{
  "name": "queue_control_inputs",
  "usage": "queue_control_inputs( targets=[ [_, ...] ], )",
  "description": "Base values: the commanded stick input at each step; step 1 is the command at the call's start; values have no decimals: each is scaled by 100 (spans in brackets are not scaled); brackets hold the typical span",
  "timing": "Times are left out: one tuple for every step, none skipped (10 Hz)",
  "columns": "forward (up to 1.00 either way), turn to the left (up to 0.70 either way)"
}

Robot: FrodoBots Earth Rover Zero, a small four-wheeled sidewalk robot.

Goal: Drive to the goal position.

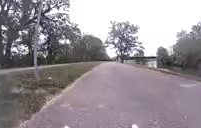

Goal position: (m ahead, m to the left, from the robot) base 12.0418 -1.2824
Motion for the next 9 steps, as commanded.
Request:
queue_control_inputs(
  targets=[
    [70, 0],
    [70, 0],
    [70, 0],
    [70, 0],
    [70, 0],
    [70, 0],
    [70, 0],
    [70, 0],
    [70, 0]
  ],
)
